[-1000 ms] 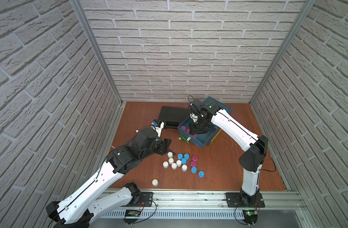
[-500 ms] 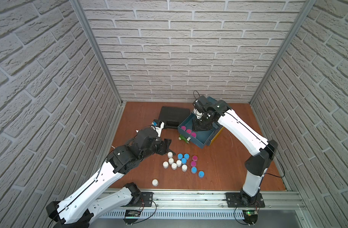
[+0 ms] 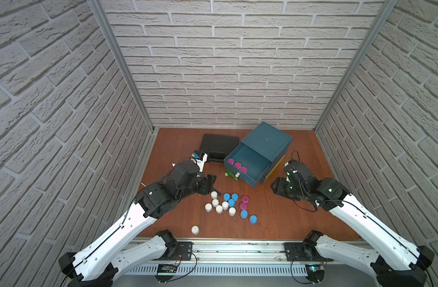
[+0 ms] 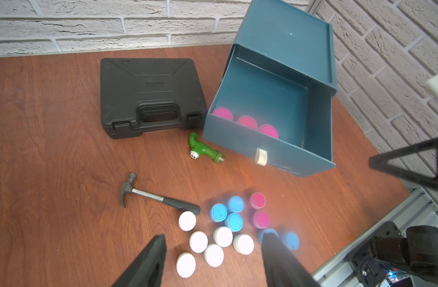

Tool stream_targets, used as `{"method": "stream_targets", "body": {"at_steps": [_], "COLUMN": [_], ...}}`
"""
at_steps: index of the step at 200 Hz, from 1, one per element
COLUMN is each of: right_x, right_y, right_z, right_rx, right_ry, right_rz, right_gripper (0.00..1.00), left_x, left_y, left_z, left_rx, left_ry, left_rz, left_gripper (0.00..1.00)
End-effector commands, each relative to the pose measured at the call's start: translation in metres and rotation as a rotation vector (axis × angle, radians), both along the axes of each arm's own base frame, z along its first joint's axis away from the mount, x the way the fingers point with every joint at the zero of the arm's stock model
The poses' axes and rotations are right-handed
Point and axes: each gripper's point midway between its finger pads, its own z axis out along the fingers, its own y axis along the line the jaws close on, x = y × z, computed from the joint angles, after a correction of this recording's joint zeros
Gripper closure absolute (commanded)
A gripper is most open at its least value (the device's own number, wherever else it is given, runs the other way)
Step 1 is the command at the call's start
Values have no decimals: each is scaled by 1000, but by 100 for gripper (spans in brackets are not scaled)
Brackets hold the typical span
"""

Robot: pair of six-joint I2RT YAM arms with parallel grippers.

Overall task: Put the paint cans in the drawer according to color
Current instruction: Pick up the paint can at the center of the board.

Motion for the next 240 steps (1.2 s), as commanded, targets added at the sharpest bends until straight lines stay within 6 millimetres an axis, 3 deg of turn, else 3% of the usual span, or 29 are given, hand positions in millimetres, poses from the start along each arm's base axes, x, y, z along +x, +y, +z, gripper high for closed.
{"method": "stream_targets", "body": {"at_steps": [1,28,46,83,125,240], "right_x": [-2,-8,-2,15,29,37], "right_y": [10,27,40,58,76,106], "right_z": [-35,-83,-97,-112,-127,-149], "right_rx": [120,217,260,283,344,331], "right_ry": [30,94,84,56,8,17], "right_rz": [-100,-132,-136,-151,-171,-152], "right_gripper": [48,40,34,24,20,17], "left_x": [2,1,0,0,-1,-3], "left_y": [-8,-8,-8,-8,-7,-2], "left_z": [4,3,3,3,4,6], "left_rx": [-30,-27,-27,-30,-34,-49], "left_ry": [-16,-10,-7,-7,-10,-11], "left_rz": [-16,-21,-25,-24,-23,-8], "left_gripper": [34,34,34,34,34,34]}}
